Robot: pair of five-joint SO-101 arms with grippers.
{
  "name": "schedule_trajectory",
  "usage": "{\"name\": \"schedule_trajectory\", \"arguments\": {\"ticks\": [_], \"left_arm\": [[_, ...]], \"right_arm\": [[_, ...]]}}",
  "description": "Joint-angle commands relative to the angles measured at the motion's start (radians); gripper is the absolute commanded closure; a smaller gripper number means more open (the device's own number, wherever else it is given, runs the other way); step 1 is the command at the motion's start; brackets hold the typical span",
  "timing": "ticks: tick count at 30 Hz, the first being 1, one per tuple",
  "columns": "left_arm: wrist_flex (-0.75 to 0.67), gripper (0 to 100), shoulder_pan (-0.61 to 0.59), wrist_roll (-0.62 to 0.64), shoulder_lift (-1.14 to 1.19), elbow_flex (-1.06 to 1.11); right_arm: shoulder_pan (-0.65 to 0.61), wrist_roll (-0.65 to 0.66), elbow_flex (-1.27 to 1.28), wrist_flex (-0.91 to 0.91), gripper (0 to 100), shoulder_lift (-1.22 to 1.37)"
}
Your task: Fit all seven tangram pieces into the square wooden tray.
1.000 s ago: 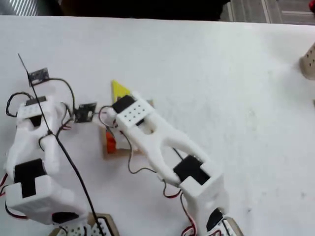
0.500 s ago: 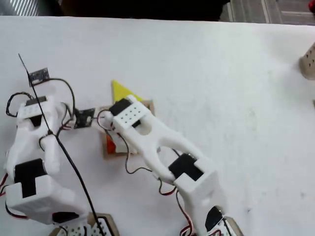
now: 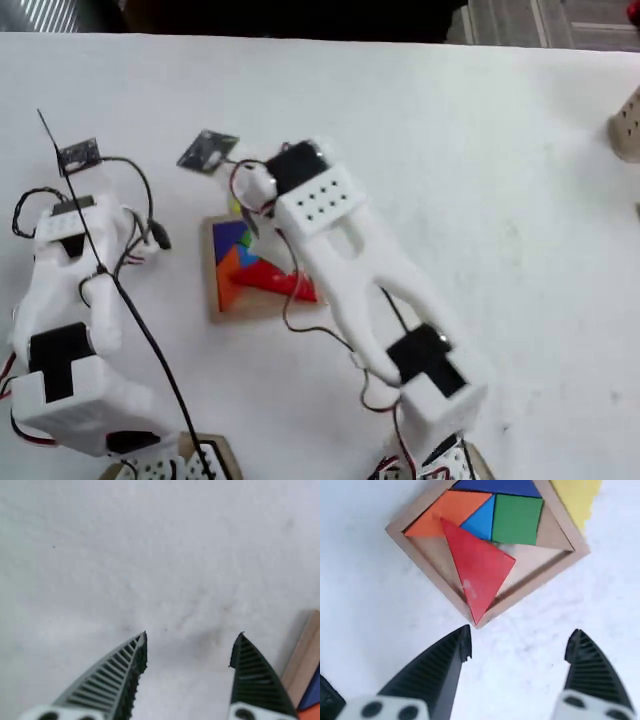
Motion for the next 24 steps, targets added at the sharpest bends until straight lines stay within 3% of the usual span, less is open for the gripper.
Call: {"name": "schedule_trajectory", "arguments": {"ticks": [1, 5, 8, 10, 14, 19, 24], "left_arm": [[-0.018, 73, -0.002, 0.008, -0.007, -0.054], [-0.018, 73, -0.002, 0.008, -0.007, -0.054], [-0.018, 73, 0.013, 0.006, -0.007, -0.052], [-0.018, 73, 0.019, 0.005, -0.007, -0.051], [-0.012, 73, 0.022, 0.005, -0.007, -0.054], [0.041, 74, 0.031, 0.006, -0.013, -0.072], [0.043, 94, 0.076, 0.005, -0.013, -0.086]], "right_arm": [[0.036, -0.029, 0.123, 0.016, 70.7, -0.251], [0.062, -0.038, 0.33, -0.018, 70.8, -0.427], [0.087, -0.132, 0.543, -0.176, 71.6, -0.486], [0.107, -0.198, 0.678, -0.32, 76.7, -0.487], [0.186, -0.287, 0.853, -0.552, 97.8, -0.509], [0.403, -0.394, 1.005, -0.743, 98.6, -0.588], [0.487, -0.31, 1.2, -0.935, 98.1, -0.611]]}}
